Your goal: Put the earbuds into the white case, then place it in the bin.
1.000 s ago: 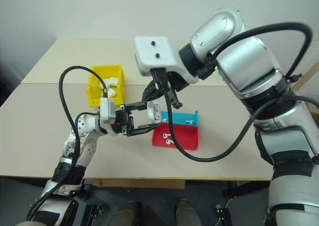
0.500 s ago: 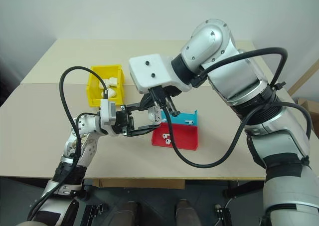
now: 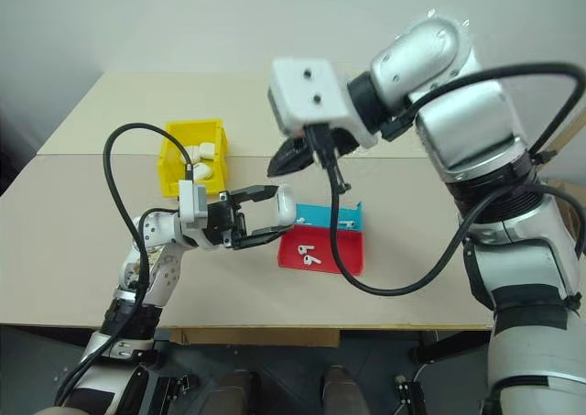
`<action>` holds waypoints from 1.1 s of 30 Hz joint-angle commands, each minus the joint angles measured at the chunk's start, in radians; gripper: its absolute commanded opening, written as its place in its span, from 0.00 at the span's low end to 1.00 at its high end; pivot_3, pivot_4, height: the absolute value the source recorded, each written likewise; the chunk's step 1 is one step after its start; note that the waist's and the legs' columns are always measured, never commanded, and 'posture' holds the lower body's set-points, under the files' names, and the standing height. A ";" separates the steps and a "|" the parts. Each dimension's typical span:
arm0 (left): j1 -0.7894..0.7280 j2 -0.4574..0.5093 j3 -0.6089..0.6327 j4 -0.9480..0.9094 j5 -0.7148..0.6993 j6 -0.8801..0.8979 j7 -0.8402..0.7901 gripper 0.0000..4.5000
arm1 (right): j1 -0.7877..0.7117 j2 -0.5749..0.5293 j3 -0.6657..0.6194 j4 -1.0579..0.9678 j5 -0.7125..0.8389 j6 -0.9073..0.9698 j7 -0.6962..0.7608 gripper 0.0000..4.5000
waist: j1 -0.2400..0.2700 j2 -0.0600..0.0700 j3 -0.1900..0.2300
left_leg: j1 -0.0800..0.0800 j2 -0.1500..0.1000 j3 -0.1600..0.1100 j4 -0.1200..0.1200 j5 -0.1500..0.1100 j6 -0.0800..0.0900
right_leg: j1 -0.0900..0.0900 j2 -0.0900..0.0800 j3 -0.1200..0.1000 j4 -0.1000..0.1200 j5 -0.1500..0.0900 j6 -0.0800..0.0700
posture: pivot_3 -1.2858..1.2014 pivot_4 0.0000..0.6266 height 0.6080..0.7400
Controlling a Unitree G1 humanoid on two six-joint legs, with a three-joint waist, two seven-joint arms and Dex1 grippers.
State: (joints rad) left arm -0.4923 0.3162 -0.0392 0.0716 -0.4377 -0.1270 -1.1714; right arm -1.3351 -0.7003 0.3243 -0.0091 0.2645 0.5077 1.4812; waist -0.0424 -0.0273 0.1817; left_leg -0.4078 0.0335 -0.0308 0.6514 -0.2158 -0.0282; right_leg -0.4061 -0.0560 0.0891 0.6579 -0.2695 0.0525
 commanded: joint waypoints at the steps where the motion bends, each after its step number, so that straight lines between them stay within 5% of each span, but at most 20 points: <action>1: 0.005 -0.035 0.072 -0.122 0.005 0.046 0.221 0.62 | 0.044 -0.028 -0.152 -0.025 0.025 0.027 -0.119 0.01 | 0.004 0.000 0.000 | 0.000 0.000 0.000 0.000 0.000 0.000 | 0.000 -0.001 0.000 0.000 0.000 0.000 | 0.52 0.24 1.00; 6: -0.059 -0.050 0.132 -0.266 0.183 0.312 0.680 0.62 | 0.251 -0.057 -0.299 -0.172 0.093 0.141 -0.258 0.01 | 0.023 -0.001 0.000 | -0.001 -0.002 -0.003 0.001 0.000 0.000 | 0.002 -0.001 -0.002 -0.001 0.000 0.000 | 0.52 0.24 1.00; 10: -0.165 -0.035 0.151 -0.200 0.407 0.412 0.972 0.62 | 0.524 -0.036 -0.410 -0.347 0.146 0.209 -0.402 0.01 | 0.032 -0.002 -0.001 | -0.001 -0.002 -0.003 0.001 0.000 0.000 | 0.002 -0.002 -0.002 -0.001 0.000 0.000 | 0.52 0.24 1.00; 13: -0.238 -0.036 0.183 -0.142 0.446 0.597 1.087 0.62 | 0.658 0.001 -0.441 -0.433 0.191 0.289 -0.500 0.01 | 0.029 -0.002 -0.001 | -0.002 -0.003 -0.003 0.001 0.000 0.000 | 0.002 -0.002 -0.002 0.000 0.000 0.000 | 0.52 0.24 1.00; 17: -0.280 -0.060 0.190 -0.114 0.447 0.773 1.142 0.62 | 0.743 -0.009 -0.414 -0.456 0.201 0.295 -0.538 0.01 | 0.025 -0.002 -0.001 | -0.001 -0.003 -0.003 0.001 0.000 0.000 | 0.002 -0.001 -0.002 0.000 0.000 0.000 | 0.52 0.24 1.00; 30: -0.417 -0.060 0.256 0.232 0.390 0.827 1.180 0.62 | 0.744 -0.036 -0.380 -0.423 0.194 0.314 -0.647 0.01 | 0.025 -0.002 0.000 | -0.001 -0.003 -0.003 0.001 0.000 0.000 | 0.002 -0.002 -0.003 -0.001 0.000 0.001 | 0.52 0.24 1.00; 31: -0.419 -0.058 0.262 0.244 0.382 0.834 1.176 0.78 | 0.746 -0.037 -0.375 -0.425 0.192 0.314 -0.652 0.00 | 0.024 -0.002 0.000 | -0.001 -0.003 -0.003 0.001 0.000 0.000 | 0.002 -0.002 -0.003 -0.001 0.000 0.001 | 0.52 0.24 1.00; 33: -0.416 -0.061 0.261 0.255 0.380 0.815 1.172 0.89 | 0.747 -0.036 -0.369 -0.430 0.193 0.317 -0.661 0.00 | 0.024 -0.002 0.000 | -0.002 -0.003 -0.003 0.000 0.000 0.000 | 0.002 -0.002 -0.003 -0.001 0.000 0.001 | 0.52 0.24 1.00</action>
State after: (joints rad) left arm -0.8862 0.2445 0.2176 0.3435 -0.0498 0.7185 -0.0014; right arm -0.5800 -0.7252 -0.0432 -0.4027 0.4524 0.8207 0.8320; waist -0.0182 -0.0295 0.1814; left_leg -0.4097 0.0303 -0.0343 0.6518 -0.2155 -0.0286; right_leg -0.4048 -0.0575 0.0864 0.6566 -0.2695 0.0531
